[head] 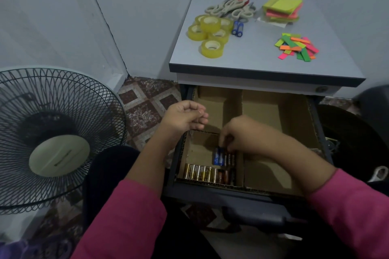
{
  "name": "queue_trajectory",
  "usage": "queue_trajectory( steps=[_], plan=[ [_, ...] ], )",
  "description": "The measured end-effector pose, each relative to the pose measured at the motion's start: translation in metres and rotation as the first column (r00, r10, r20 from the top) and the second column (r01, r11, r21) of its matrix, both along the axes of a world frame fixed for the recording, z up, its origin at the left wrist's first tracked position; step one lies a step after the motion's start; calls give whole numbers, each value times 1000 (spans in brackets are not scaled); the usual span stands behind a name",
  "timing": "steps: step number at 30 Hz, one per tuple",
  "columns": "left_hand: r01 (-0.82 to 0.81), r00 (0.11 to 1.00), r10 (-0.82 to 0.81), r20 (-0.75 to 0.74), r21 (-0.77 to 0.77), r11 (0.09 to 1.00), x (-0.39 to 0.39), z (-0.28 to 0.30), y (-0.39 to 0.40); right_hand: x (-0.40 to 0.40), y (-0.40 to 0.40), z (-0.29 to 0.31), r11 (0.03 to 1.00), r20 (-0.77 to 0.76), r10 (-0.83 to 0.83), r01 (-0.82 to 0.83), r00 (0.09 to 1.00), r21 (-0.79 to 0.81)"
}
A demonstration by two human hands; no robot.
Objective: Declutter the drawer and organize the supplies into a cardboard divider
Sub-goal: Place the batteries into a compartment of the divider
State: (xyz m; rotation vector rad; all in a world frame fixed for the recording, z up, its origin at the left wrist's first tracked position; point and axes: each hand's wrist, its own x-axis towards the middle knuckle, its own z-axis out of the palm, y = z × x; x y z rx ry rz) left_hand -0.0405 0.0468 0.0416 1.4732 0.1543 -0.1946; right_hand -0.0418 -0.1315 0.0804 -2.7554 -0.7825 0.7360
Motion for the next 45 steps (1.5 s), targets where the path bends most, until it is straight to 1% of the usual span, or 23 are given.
queue_trajectory(
  steps=[3,5,7,9,11,13,15,18,19,21,23,26,28,29,30,31,35,39,41,45],
  plan=[
    [-5,1000,5,-8,17,1000,0,1,-1,5,-15,17,981,-14,-128,129,992,144],
    [-5,1000,6,-7,44,999,0,2,-3,6,-22,24,943,-15,-212,209,977,258],
    [-11,1000,11,-4,95,995,-1,4,-6,8,-25,28,900,5,-287,268,958,344],
    [-25,999,20,30,179,983,-1,9,-12,12,-27,28,842,51,-371,313,927,439],
    [-48,992,16,122,262,964,0,16,-21,17,-28,30,762,110,-465,334,878,555],
    [-88,969,5,248,324,942,4,25,-29,25,-27,33,691,183,-545,314,818,651],
    [-149,922,-31,387,426,893,11,37,-38,38,-27,38,677,298,-591,261,750,688],
    [-249,828,-80,555,492,834,33,57,-55,67,-26,42,685,413,-624,210,664,697],
    [-288,800,-95,592,518,806,43,63,-61,79,-25,42,690,425,-627,213,653,691],
    [-362,775,-134,618,607,707,65,73,-76,104,-22,42,710,430,-619,236,657,663],
    [-374,812,-161,562,711,595,86,82,-88,127,-18,43,742,434,-604,273,668,612],
    [-362,882,-122,455,820,443,107,95,-101,152,-16,45,761,414,-601,332,683,557],
    [-407,876,-124,466,852,329,116,104,-105,159,-15,44,836,506,-523,297,686,461],
    [-427,868,-138,477,860,280,120,108,-105,159,-14,42,880,569,-461,271,680,390],
    [-441,861,-158,483,864,242,124,110,-104,160,-14,40,905,616,-420,251,667,344],
    [-441,860,-176,478,872,215,128,111,-102,159,-13,39,908,633,-416,252,653,335],
    [-384,880,-228,416,907,171,137,112,-95,158,-12,38,885,636,-460,261,619,386],
    [-412,868,-224,443,895,172,137,108,-92,160,-11,36,837,602,-536,283,592,468],
    [-438,850,-257,461,888,142,142,104,-90,159,-10,36,823,599,-558,295,574,485],
    [-410,851,-326,411,909,77,151,98,-89,157,-11,37,821,606,-563,295,563,489]
  ],
)
